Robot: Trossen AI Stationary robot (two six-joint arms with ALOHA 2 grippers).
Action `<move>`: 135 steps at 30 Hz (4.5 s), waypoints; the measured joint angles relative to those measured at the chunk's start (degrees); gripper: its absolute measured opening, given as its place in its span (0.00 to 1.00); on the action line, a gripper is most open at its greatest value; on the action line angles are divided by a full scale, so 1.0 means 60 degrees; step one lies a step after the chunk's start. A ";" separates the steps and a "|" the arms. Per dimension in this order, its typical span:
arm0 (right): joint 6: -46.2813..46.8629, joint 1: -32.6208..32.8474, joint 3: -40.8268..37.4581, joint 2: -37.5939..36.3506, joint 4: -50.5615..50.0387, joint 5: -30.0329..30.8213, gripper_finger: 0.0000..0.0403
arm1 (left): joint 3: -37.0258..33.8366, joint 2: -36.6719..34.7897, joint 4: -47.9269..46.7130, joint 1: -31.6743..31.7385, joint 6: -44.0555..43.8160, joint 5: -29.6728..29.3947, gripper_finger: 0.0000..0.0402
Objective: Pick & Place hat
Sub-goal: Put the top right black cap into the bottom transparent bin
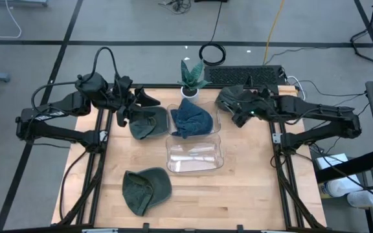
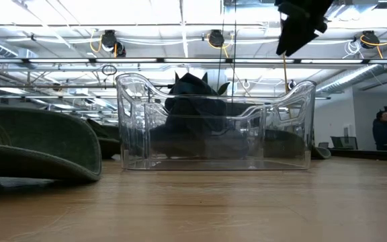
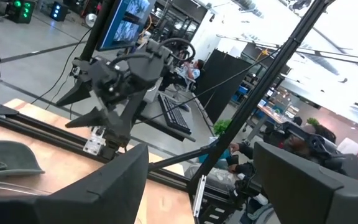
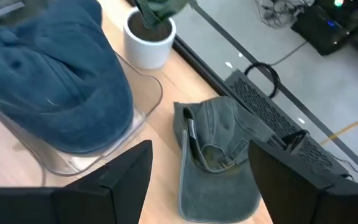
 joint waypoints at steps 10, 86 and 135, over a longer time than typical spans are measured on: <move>0.0471 -0.0625 -0.0748 0.0595 0.0035 -0.0927 0.63 | 0.0000 0.0000 0.0004 0.0000 0.0004 0.0000 0.75; 0.0116 -0.3522 -0.5085 -0.0228 0.4284 -0.3043 0.00 | 0.0000 0.0004 -0.0004 0.0036 -0.0295 0.0247 0.76; 0.2272 -0.2941 -0.5078 -0.4507 1.3396 -0.5490 0.00 | 0.0000 0.0000 -0.0004 0.0262 -0.1874 -0.0977 0.76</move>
